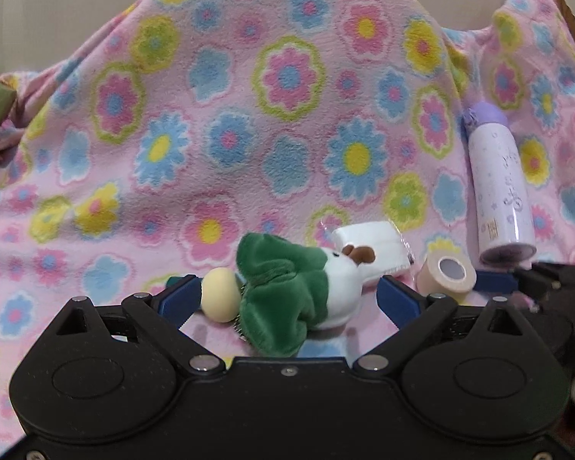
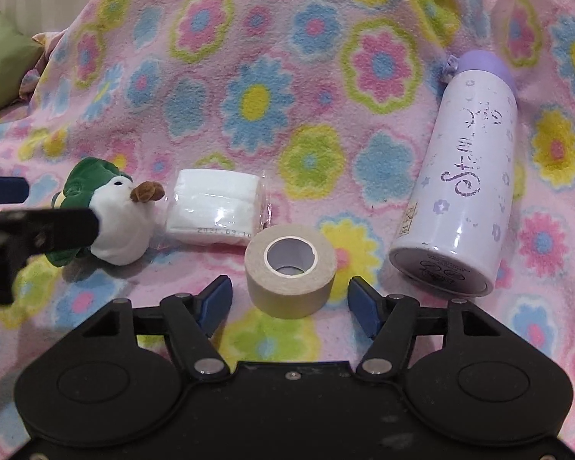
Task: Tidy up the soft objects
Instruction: 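Close the left tool on the green-white bird plush while the right tool reaches the beige tape, then close the right tool on the beige tape roll while the left tool holds the bird plush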
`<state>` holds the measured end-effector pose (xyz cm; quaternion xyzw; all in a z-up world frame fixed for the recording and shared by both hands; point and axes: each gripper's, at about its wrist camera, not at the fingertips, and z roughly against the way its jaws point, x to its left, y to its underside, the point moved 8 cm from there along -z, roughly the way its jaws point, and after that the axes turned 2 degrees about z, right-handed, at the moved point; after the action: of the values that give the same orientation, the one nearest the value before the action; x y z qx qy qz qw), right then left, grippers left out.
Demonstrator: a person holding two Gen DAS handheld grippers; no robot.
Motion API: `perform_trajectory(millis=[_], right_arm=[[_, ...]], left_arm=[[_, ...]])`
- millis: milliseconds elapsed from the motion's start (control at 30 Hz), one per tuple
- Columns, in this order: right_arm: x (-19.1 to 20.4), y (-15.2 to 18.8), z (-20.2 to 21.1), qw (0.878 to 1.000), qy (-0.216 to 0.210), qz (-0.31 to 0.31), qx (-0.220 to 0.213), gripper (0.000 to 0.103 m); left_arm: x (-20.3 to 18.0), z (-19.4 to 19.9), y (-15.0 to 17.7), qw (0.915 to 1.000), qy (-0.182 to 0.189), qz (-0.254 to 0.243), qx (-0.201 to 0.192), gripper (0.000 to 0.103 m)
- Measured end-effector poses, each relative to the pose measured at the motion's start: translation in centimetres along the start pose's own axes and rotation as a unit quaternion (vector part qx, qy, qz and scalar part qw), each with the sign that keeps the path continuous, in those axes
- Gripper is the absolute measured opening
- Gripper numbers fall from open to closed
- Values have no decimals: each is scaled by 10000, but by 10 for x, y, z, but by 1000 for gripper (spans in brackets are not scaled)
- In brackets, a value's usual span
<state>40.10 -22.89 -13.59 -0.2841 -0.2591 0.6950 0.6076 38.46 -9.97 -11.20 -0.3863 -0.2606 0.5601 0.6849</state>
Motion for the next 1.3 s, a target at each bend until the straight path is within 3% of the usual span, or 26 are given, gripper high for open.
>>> perform_trajectory(millis=[267,333,367,467,600,800,967,1100,1300], right_arm=[[0,0,0,10000,-9,-30,8,64],[0,0,0,10000,-8,-29,9,64],[0,0,0,10000,-8,-31,10,64],[-1,0,-1,10000,-9,-33,11,64],[-1,1,0,10000,-6,-36,12,65],[-1,1,-1,10000,-5,-35,15,66],[0,1,-1,10000,5,-34,19,67],[-1,1,-1,10000,19,-37,26,68],[-2,1,-1,10000,33,-59,38,69]], left_arm=[[-3,-21,-2,9996,23,185,225,93],[-4,-23,-3,9997,1,175,195,82],[-5,-23,-3,9997,-8,131,196,68],[-9,-17,-5,9997,56,62,247,63],[-8,8,-6,9999,69,-41,121,63],[17,43,6,9997,-205,-125,-8,63],[38,42,28,9983,-526,-202,134,64],[40,43,38,9983,-509,-296,15,68],[41,49,43,9981,-459,-383,-133,66]])
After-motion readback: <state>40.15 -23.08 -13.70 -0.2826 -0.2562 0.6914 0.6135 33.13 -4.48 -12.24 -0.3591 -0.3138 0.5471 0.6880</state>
